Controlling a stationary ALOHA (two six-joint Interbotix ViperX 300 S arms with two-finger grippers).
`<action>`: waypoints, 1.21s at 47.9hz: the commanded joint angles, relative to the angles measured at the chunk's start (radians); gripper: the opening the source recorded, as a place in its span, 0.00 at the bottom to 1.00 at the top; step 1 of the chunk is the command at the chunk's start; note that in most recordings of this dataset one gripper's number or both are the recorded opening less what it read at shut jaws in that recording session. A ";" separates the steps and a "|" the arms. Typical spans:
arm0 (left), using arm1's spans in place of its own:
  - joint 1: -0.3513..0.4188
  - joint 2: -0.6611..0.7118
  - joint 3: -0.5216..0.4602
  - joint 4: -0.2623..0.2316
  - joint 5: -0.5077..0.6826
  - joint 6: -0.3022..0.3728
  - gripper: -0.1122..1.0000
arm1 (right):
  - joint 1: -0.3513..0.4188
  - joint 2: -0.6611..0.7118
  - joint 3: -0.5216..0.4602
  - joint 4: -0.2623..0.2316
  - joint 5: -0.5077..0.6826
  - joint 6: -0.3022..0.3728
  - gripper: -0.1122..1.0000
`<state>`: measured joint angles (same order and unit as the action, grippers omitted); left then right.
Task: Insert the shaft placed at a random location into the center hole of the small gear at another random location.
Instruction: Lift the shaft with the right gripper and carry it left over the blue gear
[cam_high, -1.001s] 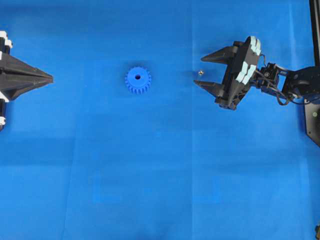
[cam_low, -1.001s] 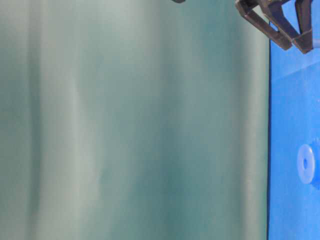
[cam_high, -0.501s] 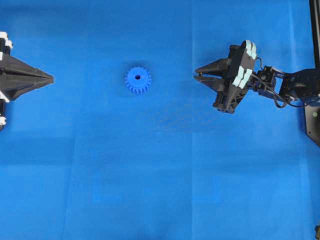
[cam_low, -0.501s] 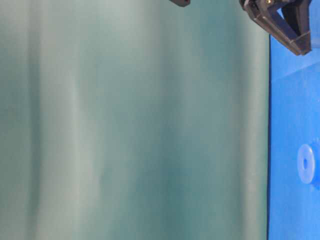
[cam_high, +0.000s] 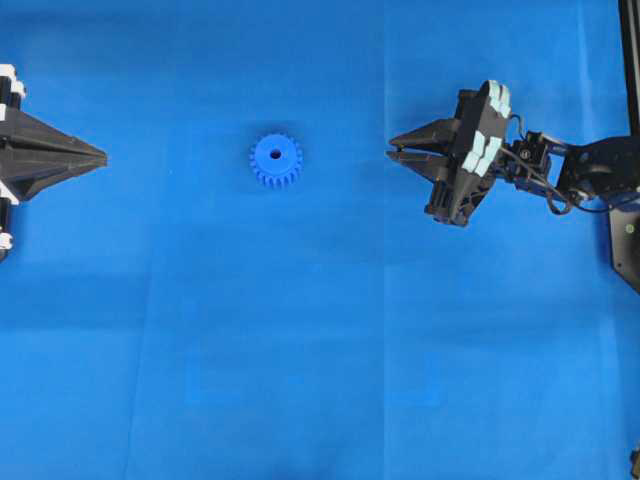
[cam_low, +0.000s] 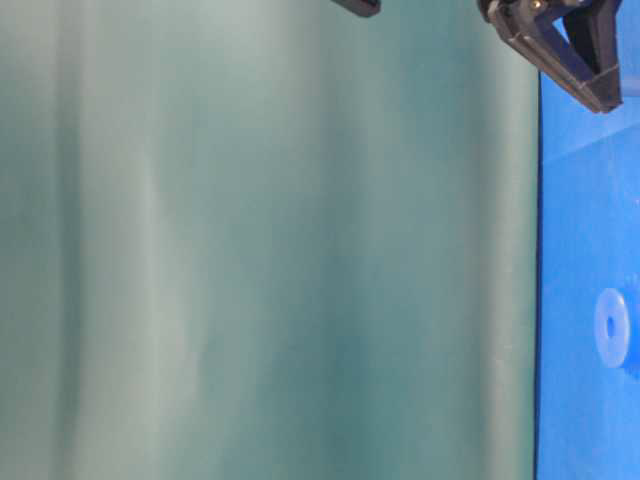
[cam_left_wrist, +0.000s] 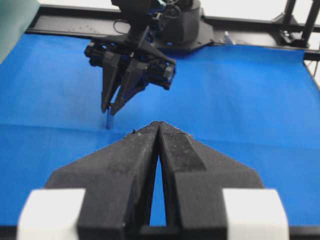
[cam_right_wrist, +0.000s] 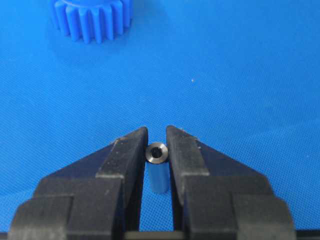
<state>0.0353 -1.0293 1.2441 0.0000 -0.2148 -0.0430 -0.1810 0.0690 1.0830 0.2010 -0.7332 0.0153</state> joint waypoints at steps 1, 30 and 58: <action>0.003 0.005 -0.011 0.002 -0.009 -0.003 0.10 | 0.002 -0.055 -0.018 0.002 0.040 -0.003 0.12; 0.003 0.009 -0.009 0.002 -0.008 -0.003 0.10 | 0.000 -0.259 -0.051 0.002 0.244 -0.044 0.12; 0.003 0.012 -0.005 0.002 -0.011 -0.003 0.10 | 0.026 -0.101 -0.265 0.000 0.276 -0.046 0.12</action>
<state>0.0353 -1.0262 1.2487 0.0000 -0.2148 -0.0445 -0.1595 -0.0491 0.8790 0.1994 -0.4648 -0.0291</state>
